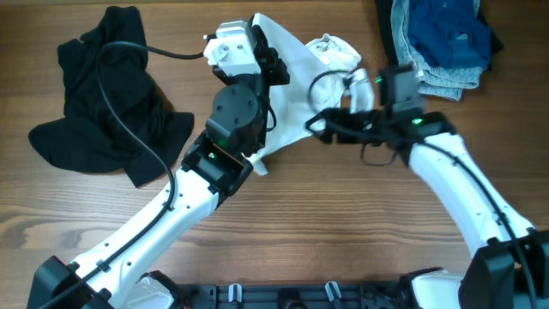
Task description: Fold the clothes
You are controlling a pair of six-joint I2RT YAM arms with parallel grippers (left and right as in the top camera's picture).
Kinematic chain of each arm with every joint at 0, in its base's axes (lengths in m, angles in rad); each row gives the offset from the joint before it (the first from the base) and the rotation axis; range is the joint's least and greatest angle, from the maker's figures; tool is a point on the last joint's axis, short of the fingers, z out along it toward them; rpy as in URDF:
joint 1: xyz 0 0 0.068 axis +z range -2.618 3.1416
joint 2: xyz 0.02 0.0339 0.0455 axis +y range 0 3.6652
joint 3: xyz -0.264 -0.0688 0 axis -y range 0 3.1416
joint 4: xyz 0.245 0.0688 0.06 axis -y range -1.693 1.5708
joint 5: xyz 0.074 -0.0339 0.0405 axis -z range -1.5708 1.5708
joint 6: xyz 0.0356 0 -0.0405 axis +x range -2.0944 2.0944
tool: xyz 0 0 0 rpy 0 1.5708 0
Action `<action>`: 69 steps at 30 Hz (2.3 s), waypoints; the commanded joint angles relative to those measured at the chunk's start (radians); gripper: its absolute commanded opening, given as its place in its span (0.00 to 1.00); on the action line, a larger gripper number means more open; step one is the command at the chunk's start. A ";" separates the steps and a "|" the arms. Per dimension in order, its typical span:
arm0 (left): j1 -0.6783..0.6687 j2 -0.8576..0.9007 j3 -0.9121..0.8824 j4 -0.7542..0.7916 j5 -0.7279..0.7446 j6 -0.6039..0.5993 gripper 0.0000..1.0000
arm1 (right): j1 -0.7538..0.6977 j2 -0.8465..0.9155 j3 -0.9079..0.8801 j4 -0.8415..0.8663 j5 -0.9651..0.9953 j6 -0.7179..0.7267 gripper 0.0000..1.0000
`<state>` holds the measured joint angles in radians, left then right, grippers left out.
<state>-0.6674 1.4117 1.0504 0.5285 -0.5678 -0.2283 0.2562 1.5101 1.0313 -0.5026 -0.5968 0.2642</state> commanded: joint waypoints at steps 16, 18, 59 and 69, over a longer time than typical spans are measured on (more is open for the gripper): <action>-0.011 -0.011 0.077 0.295 0.088 0.012 0.04 | 0.112 0.046 -0.011 0.286 0.131 0.386 0.77; -0.011 -0.011 0.095 0.300 0.088 0.013 0.04 | 0.110 0.046 -0.011 0.286 0.147 0.391 0.77; 0.138 0.160 0.676 0.091 0.174 0.039 0.04 | 0.086 -0.072 0.007 0.436 -0.274 0.175 0.76; 0.138 0.159 0.676 0.035 0.174 0.039 0.04 | 0.231 0.032 0.007 0.640 -0.120 0.214 0.68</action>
<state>-0.5282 1.5932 1.7084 0.5678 -0.3943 -0.2119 0.4572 1.5024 1.0233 0.0734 -0.7853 0.4667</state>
